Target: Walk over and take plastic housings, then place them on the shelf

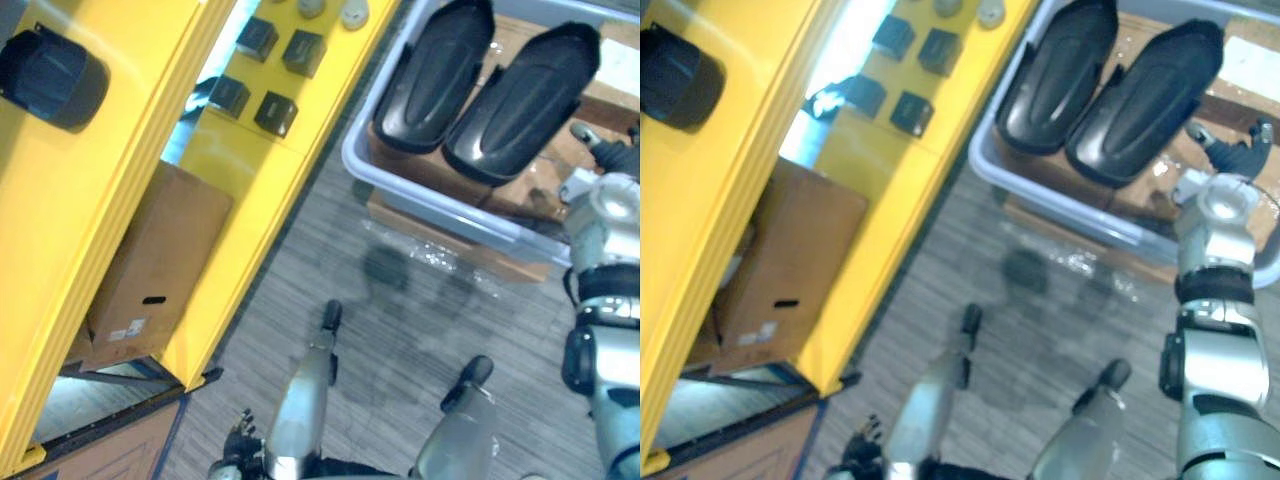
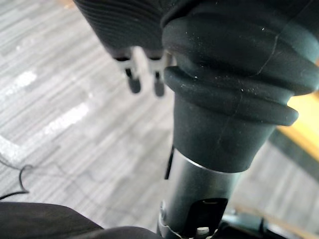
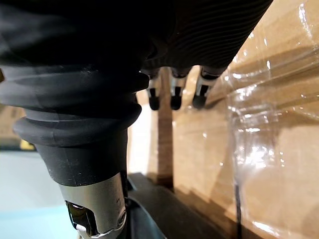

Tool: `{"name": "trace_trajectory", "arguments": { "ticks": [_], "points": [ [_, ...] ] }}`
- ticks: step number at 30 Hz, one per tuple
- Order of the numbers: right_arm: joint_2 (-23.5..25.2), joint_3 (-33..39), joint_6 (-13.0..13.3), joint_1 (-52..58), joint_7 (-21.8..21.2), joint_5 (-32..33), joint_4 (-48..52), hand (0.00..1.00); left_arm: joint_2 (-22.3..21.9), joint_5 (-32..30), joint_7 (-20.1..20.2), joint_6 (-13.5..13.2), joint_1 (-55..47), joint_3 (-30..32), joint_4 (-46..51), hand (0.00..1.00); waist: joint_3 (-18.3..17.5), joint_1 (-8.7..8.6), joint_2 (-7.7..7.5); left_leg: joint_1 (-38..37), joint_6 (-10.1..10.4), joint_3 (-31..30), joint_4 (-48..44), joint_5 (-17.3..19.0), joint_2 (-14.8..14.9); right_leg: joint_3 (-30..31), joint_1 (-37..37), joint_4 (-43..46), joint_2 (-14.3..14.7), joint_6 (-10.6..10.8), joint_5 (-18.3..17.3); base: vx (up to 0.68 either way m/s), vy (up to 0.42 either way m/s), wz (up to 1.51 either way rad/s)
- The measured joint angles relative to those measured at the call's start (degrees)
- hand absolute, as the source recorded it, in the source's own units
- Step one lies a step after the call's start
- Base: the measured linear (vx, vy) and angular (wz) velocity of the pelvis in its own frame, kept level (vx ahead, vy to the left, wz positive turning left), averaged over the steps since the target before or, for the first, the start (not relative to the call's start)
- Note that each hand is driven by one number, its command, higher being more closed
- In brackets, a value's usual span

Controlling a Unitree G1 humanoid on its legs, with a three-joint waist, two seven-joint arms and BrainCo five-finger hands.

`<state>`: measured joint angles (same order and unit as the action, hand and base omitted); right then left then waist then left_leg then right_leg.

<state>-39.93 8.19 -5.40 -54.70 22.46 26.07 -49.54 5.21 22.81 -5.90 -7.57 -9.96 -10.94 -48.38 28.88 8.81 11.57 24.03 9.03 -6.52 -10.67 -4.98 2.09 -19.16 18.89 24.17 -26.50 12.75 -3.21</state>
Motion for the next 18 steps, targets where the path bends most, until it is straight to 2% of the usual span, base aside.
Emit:
{"name": "trace_trajectory", "arguments": {
  "ticks": [3, 5, 8, 11, 12, 15, 18],
  "points": [
    [-0.6, -1.1, 0.8, -1.1, 0.2, -1.3, -0.6, 0.0, 0.0, 1.5, 0.0, 0.0, 0.1, -1.5, -0.4, 0.0, -0.5, 0.06, 0.75, 0.1, -0.2, -0.3, 0.0, -0.2, -0.7, -0.1, 0.0, 0.4, -0.7, 0.1, -0.2, -0.05, 0.012, 0.09],
    [-0.6, -1.0, 4.0, -1.7, 2.2, -2.3, 0.1, 0.0, -0.1, 1.7, 0.0, 0.0, 0.4, -1.7, -0.8, 0.0, -0.9, 0.27, 1.37, 0.2, -0.2, -0.5, 0.1, -0.2, -0.8, -0.4, -0.1, 0.4, -0.8, 0.2, -0.3, -0.04, 0.01, 0.05],
    [-0.6, -0.7, 4.6, -1.7, 3.7, -3.8, 4.3, 0.0, -0.1, 2.0, 0.0, 0.1, 0.5, -1.8, -0.8, 0.0, -1.3, 0.29, 1.83, 0.3, -0.2, -0.7, 0.1, -0.2, -0.8, -0.5, 0.0, 0.8, -0.9, 0.4, -0.8, -0.04, 0.0, 0.04],
    [-0.6, -0.7, 2.4, -1.8, 4.7, -4.9, 5.6, 0.0, -0.1, 2.1, -0.1, 0.2, 0.9, -3.1, -0.9, 0.0, -1.7, 0.54, 2.43, 0.3, -0.1, -0.8, 0.1, -0.2, -0.8, -0.6, 0.1, 1.1, -0.9, 0.3, -0.9, 0.0, 0.0, 0.0],
    [-0.6, -0.7, 0.1, -1.8, 5.4, -5.0, 5.5, 0.0, -0.1, 2.1, -0.1, 0.2, 1.4, -3.7, -1.3, 0.0, -2.1, 0.88, 2.97, 0.4, -0.1, -0.7, 0.1, -0.2, -0.8, -0.6, 0.2, 1.1, -0.9, 0.3, -1.0, 0.0, 0.0, 0.0],
    [-0.6, -1.0, -3.1, -1.9, 7.7, -5.0, 2.2, 0.0, -0.1, 2.6, 0.0, 0.2, 1.6, -4.2, -1.3, 0.0, -2.6, 1.66, 3.71, 0.6, -0.1, -0.7, 0.1, -0.2, -0.8, -0.7, 0.4, 1.0, -1.0, 0.3, -1.0, 0.0, 0.0, 0.0],
    [-0.7, -1.0, -4.0, -2.5, 9.5, -5.3, -0.5, 0.0, -0.1, 4.6, 0.0, 0.0, 2.1, -5.5, -2.1, 0.0, -3.1, 2.43, 4.34, 1.4, -0.1, -0.8, 0.0, -0.2, -0.8, -0.7, 1.1, 1.0, -1.0, 0.3, -0.9, 0.0, 0.0, 0.0]
  ]
}}
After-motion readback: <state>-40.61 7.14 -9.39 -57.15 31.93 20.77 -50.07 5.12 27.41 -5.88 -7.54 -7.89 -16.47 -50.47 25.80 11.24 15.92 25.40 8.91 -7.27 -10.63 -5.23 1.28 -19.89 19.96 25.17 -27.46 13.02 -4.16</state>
